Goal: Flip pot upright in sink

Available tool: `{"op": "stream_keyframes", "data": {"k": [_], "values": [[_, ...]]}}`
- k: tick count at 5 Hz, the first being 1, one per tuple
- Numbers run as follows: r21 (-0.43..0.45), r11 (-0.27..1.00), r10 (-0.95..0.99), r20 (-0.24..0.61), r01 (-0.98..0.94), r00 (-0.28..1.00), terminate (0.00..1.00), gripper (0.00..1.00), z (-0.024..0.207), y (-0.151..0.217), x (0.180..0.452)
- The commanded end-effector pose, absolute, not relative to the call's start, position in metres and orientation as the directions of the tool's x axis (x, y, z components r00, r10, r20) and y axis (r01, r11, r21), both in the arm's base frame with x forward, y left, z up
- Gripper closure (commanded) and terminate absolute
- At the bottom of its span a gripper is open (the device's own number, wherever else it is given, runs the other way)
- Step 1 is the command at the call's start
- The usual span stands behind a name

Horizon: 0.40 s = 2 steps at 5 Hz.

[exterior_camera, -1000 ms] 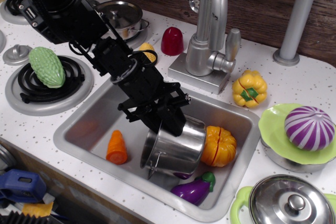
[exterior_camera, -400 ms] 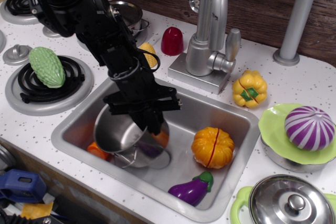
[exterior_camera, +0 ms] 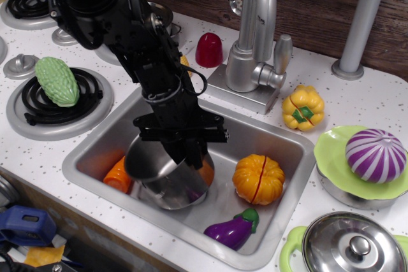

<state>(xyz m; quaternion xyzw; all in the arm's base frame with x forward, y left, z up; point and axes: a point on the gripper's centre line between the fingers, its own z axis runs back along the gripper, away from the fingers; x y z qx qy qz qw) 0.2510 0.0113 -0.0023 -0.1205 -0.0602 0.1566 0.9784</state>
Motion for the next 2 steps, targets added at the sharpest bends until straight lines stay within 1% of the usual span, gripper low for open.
{"op": "stream_keyframes", "data": {"k": [1, 2], "values": [[-0.257, 0.929, 0.310, 0.142, -0.267, 0.940, 0.00, 0.00, 0.0100, 0.0126, 0.2574], [-0.257, 0.929, 0.310, 0.142, -0.267, 0.940, 1.00, 0.00, 0.0100, 0.0126, 0.2574]]}}
